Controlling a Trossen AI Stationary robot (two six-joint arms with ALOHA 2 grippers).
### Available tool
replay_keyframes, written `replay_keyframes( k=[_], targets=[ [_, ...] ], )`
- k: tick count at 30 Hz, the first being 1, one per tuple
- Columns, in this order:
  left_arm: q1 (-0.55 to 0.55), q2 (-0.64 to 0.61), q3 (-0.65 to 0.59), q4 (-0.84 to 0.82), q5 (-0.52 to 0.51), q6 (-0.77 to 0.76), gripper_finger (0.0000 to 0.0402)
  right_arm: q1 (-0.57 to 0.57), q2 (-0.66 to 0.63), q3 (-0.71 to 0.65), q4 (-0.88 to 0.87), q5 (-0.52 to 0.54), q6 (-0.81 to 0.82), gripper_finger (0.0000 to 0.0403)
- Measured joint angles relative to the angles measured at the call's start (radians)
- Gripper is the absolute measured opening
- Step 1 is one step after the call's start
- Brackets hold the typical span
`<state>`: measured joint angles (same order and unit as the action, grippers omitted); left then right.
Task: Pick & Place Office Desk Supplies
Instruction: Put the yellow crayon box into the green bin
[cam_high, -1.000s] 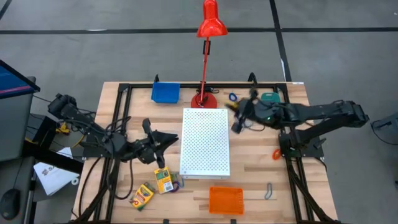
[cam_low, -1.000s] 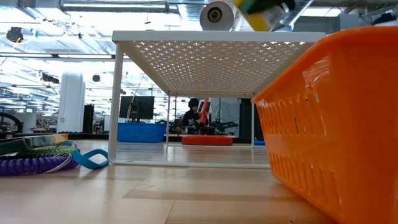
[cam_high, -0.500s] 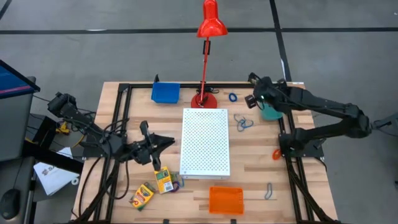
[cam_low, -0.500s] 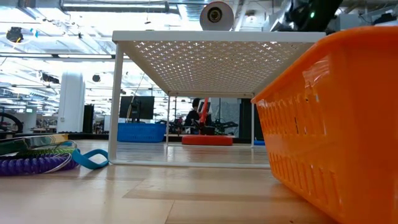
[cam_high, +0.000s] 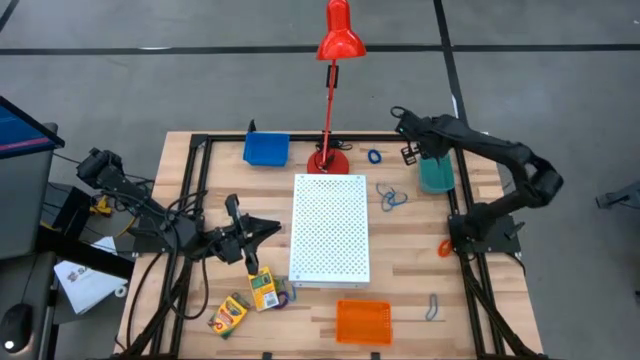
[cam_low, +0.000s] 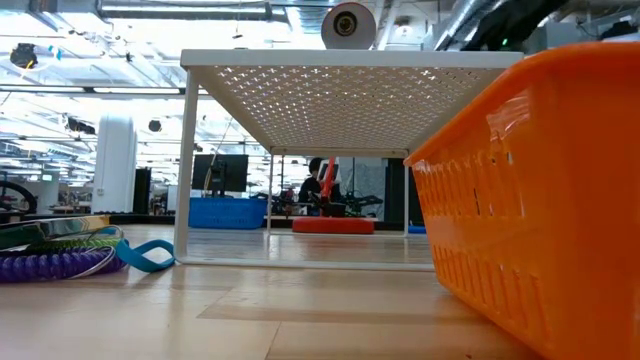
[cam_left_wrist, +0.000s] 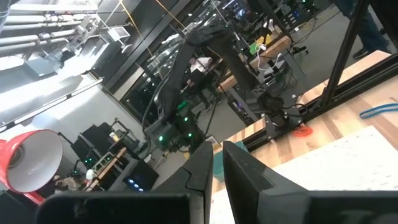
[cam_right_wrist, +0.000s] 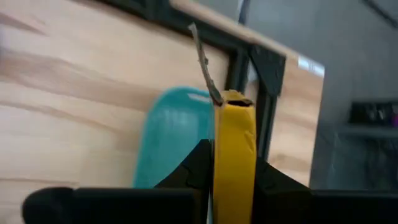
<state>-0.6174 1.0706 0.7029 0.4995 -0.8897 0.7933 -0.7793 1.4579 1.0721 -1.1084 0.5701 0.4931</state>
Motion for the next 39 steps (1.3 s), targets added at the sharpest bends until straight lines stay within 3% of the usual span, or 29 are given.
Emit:
replay_keyframes(
  k=[7, 19, 39],
  targets=[
    [-0.034, 0.0, 0.0, -0.005, 0.002, -0.01, 0.0029, -0.011, 0.078, -0.003, -0.048, -0.013, 0.072, 0.0035],
    [-0.093, 0.0, 0.0, -0.037, -0.055, -0.017, 0.0028, 0.01, 0.053, -0.115, -0.058, -0.023, 0.155, 0.0036],
    [-0.096, 0.0, 0.0, -0.048, -0.057, -0.025, 0.0035, -0.029, 0.046, -0.145, 0.023, -0.02, 0.072, 0.0055]
  ],
)
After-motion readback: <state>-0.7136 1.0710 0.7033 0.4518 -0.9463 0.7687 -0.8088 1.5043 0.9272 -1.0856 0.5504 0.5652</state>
